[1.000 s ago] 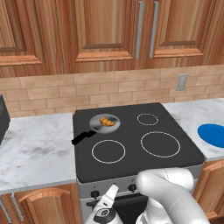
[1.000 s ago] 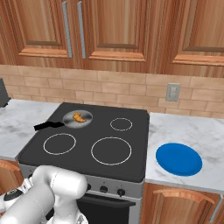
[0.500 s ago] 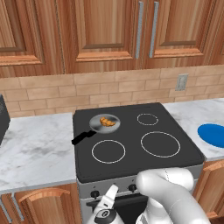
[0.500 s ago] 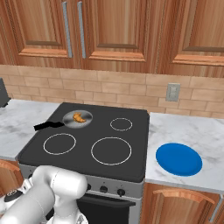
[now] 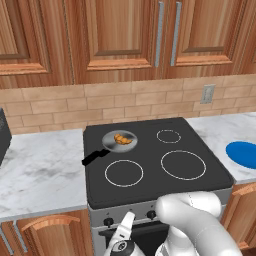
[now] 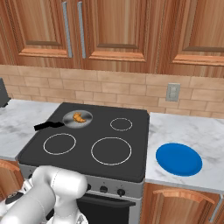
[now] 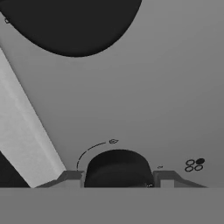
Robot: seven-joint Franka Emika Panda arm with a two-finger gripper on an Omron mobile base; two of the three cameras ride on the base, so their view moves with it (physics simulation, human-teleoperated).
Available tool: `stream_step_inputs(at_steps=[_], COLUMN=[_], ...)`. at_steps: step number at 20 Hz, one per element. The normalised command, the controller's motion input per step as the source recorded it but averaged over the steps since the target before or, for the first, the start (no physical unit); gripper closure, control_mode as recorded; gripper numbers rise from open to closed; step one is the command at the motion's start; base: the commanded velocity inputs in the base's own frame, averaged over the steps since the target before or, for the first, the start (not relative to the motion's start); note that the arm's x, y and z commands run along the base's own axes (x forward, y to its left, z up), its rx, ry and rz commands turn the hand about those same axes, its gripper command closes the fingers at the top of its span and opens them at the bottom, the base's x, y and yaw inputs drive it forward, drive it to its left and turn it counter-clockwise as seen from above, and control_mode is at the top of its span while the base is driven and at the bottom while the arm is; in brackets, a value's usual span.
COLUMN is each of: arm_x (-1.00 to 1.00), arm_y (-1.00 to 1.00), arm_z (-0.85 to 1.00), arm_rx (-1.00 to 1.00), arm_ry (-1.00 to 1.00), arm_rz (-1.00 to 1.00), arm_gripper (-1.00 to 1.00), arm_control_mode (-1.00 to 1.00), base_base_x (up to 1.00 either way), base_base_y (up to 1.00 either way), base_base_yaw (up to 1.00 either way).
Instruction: Pick the croissant and place it on the pan. Then turn on the stove to warm the croissant.
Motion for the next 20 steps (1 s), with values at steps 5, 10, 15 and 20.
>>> stream_step_inputs(at_steps=[5, 10, 15, 20], arm_x=[0.00, 0.00, 0.00, -0.04], arm_y=[0.04, 0.08, 0.12, 0.17], arm_z=[0.00, 0.00, 0.05, 0.06], arm_rx=[-0.23, -0.22, -0.18, -0.25], arm_ry=[0.00, 0.00, 0.00, 0.00], arm_rz=[0.04, 0.04, 0.03, 0.03], arm_gripper=[1.00, 1.00, 1.00, 1.00], arm_control_mode=[-1.00, -1.00, -1.00, -1.00], base_base_x=[0.00, 0.00, 0.00, 0.00], base_base_y=[0.00, 0.00, 0.00, 0.00], base_base_yaw=[0.00, 0.00, 0.00, 0.00])
